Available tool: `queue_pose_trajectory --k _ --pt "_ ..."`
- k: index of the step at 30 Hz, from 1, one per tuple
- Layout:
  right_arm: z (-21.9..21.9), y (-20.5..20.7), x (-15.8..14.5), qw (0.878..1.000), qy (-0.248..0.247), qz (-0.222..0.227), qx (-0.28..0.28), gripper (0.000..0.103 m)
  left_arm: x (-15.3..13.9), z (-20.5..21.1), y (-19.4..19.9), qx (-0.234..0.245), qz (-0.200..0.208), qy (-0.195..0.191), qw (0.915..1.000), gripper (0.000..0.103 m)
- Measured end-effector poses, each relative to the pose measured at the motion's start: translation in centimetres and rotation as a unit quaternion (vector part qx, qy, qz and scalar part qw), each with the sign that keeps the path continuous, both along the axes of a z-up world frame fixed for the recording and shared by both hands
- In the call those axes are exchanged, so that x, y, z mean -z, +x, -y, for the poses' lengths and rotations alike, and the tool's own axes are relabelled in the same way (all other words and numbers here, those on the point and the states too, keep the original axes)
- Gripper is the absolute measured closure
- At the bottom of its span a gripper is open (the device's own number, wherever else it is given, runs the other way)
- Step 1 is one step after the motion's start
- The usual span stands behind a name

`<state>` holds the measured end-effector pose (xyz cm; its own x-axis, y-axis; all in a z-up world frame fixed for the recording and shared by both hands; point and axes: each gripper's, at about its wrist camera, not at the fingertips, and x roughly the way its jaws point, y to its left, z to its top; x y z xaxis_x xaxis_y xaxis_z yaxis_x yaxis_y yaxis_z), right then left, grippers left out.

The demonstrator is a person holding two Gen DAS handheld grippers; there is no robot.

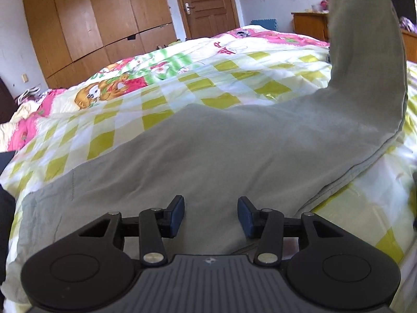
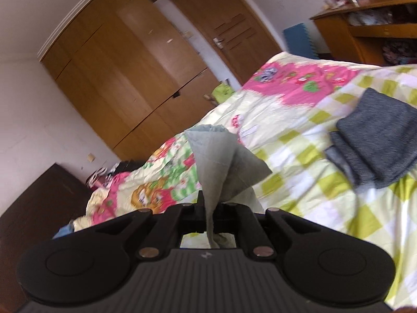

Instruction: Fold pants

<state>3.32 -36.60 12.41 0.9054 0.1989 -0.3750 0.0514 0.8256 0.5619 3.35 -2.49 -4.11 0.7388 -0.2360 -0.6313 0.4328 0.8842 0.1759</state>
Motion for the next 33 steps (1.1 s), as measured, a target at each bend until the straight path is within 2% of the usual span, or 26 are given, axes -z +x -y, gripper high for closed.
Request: queue_pose_trajectory --k 5,8,10,14,17,26,31,33 --pt "-10.0 3.6 0.3 0.994 -0.059 -0.012 -0.096 0.098 -1.0 -3.9 -0.5 -0.045 0.022 0.004 0.9987 0.044" --pt "-15.0 5.2 1.5 0.986 -0.075 -0.027 -0.146 0.098 -1.2 -7.0 -1.2 -0.086 0.031 0.009 0.9958 0.044" --pt "-18.8 6.0 2.5 0.978 -0.093 -0.042 -0.180 0.098 -1.2 -8.6 -1.7 -0.108 0.039 0.012 0.9933 0.044" --pt "-25.2 5.8 4.3 0.958 -0.159 -0.052 -0.233 0.098 -0.8 -11.1 -1.8 -0.138 0.026 0.001 0.9901 0.043" --pt "-29.6 5.6 5.7 0.939 -0.210 -0.056 -0.267 0.098 -0.4 -12.1 -1.4 -0.146 0.006 -0.027 0.9889 0.042" --pt "-36.8 4.6 9.4 0.892 -0.313 -0.067 -0.320 0.098 -0.2 -13.1 -1.5 -0.145 -0.006 -0.059 0.9876 0.042" --pt "-38.8 4.9 10.0 0.885 -0.319 -0.081 -0.330 0.098 -0.2 -13.7 -1.6 -0.146 -0.013 -0.079 0.9860 0.042" --pt "-38.8 5.5 9.5 0.892 -0.302 -0.088 -0.324 0.098 -0.2 -14.1 -1.5 -0.148 -0.016 -0.092 0.9846 0.042"
